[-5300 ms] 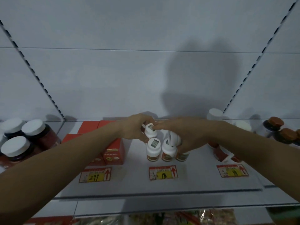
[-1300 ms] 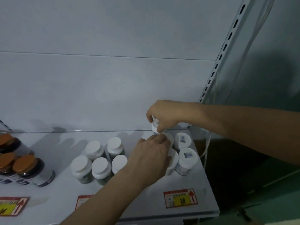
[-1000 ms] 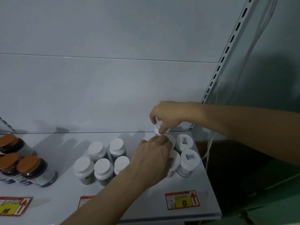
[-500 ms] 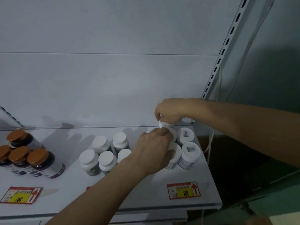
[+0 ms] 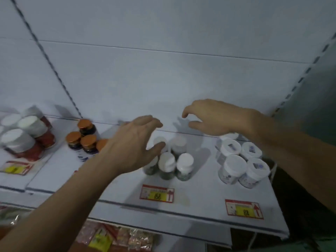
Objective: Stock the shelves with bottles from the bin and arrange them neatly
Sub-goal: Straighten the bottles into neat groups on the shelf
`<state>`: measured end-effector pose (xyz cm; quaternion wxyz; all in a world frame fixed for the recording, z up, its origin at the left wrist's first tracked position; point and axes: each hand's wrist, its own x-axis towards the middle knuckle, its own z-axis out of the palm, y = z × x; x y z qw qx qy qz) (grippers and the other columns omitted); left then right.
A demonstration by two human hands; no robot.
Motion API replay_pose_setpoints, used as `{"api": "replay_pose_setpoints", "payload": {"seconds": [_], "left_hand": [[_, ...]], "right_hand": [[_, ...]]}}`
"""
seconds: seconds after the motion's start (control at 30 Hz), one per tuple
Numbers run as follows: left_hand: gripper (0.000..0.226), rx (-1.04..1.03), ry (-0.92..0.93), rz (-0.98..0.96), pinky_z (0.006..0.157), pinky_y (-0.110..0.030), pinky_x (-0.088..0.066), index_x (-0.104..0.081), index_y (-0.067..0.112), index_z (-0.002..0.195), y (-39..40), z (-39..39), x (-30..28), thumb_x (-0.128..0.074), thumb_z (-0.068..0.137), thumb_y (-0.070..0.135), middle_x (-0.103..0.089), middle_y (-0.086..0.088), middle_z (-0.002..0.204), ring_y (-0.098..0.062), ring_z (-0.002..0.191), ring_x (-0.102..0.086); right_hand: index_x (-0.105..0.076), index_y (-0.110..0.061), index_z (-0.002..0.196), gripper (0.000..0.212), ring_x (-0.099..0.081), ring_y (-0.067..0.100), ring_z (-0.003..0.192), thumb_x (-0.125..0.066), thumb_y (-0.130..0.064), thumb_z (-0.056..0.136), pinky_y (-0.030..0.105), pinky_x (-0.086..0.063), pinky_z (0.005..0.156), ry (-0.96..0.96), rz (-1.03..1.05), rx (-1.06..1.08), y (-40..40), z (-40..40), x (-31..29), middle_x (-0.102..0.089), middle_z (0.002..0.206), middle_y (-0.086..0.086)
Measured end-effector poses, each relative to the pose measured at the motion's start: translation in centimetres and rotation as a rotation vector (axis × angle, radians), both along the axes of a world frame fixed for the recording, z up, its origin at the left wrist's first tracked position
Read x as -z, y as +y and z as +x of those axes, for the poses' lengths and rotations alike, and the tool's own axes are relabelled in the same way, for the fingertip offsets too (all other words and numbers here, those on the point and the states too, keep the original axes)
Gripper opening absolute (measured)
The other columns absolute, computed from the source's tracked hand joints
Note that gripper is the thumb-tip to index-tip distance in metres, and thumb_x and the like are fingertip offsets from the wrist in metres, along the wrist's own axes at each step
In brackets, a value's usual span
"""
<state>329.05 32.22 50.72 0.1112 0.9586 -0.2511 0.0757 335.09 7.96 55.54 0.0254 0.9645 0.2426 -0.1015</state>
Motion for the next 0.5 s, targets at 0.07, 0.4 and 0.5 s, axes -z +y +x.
{"api": "replay_pose_setpoints", "payload": {"seconds": [0.07,0.4,0.5], "left_hand": [[0.074,-0.087,-0.035,0.041,0.115,-0.051,-0.036,-0.049,0.021,0.144,5.9,-1.4,-0.9,-0.046,0.087,0.069,-0.043,0.003,0.155,-0.020,0.150,-0.027],[0.098,-0.522,0.011,0.098,0.124,-0.043,-0.018,-0.021,0.026,0.158,38.0,-14.1,-2.1,-0.023,0.080,0.085,-0.012,0.006,0.168,-0.011,0.154,-0.005],[0.096,-0.679,0.041,0.094,0.123,-0.044,-0.018,-0.017,0.027,0.159,46.2,-18.4,-2.4,-0.025,0.082,0.083,-0.010,0.008,0.167,-0.011,0.154,-0.006]], "right_hand": [[-0.044,-0.025,0.148,0.050,-0.042,0.022,0.137,-0.053,-0.041,0.102,0.038,-0.035,0.112,-0.008,0.180,-0.051,4.8,-1.8,0.1,-0.045,0.149,0.000],[-0.027,-0.030,0.157,0.069,-0.020,-0.002,0.145,-0.054,-0.052,0.097,0.023,-0.021,0.118,0.030,0.602,-0.347,37.4,-8.6,2.2,-0.027,0.160,-0.016],[-0.024,-0.029,0.158,0.071,-0.013,0.005,0.152,-0.055,-0.049,0.098,0.023,-0.015,0.120,0.045,0.575,-0.459,47.0,-9.8,1.3,-0.023,0.164,-0.013]]}}
